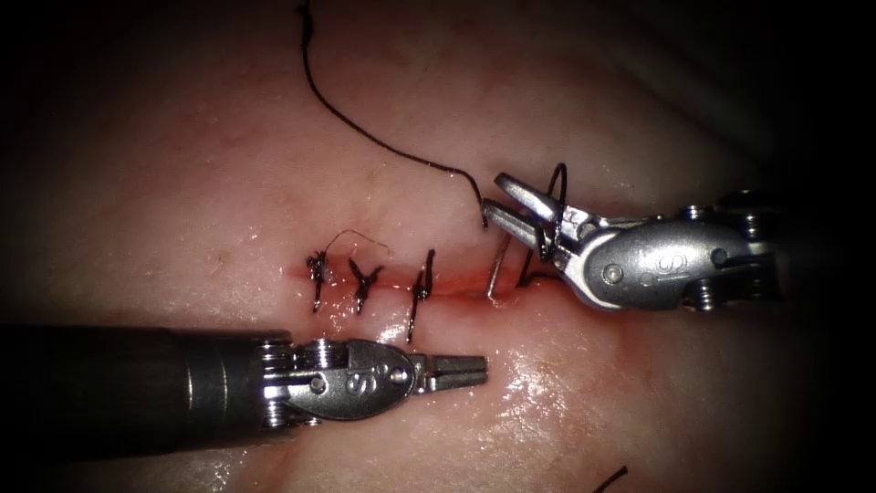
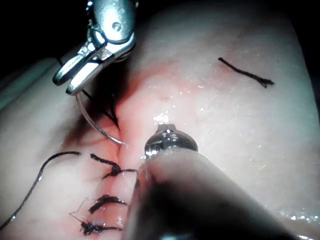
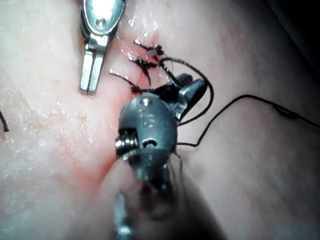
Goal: Wound Closure
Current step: Rotate the needle through the skin below the incision with the right gripper
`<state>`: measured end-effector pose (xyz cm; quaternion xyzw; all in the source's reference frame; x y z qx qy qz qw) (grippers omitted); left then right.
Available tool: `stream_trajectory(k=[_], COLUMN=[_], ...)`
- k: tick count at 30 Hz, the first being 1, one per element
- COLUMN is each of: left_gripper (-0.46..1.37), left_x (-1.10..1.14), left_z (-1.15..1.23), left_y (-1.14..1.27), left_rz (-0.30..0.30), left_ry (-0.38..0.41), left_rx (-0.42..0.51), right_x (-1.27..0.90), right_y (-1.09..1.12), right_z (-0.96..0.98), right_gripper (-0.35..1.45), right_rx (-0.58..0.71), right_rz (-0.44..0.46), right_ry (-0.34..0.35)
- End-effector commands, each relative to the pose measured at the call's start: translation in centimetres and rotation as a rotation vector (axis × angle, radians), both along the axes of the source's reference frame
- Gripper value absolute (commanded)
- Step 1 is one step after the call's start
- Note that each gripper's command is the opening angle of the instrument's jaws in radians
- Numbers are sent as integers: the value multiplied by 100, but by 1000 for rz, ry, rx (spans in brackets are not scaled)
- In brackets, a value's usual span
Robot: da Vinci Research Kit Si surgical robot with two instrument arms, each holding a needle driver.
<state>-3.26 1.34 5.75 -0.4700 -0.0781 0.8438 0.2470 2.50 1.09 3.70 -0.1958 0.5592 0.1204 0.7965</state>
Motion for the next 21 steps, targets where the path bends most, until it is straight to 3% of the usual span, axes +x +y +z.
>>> stream_trajectory(k=[1, 12, 21], left_gripper=[-35, -35, -35], left_x=[0, 8, 6], left_z=[0, 3, 27], left_y=[-1, -6, -23], left_rz=[14, 18, 29], left_ry=[-2, -2, 16], left_rx=[4, 12, 34], right_x=[0, -3, -2], right_y=[1, 8, 25], right_z=[2, 9, 8], right_gripper=[-35, -35, -35], right_rx=[12, 97, 157], right_rz=[5, -3, -8], right_ry=[4, 16, 21])
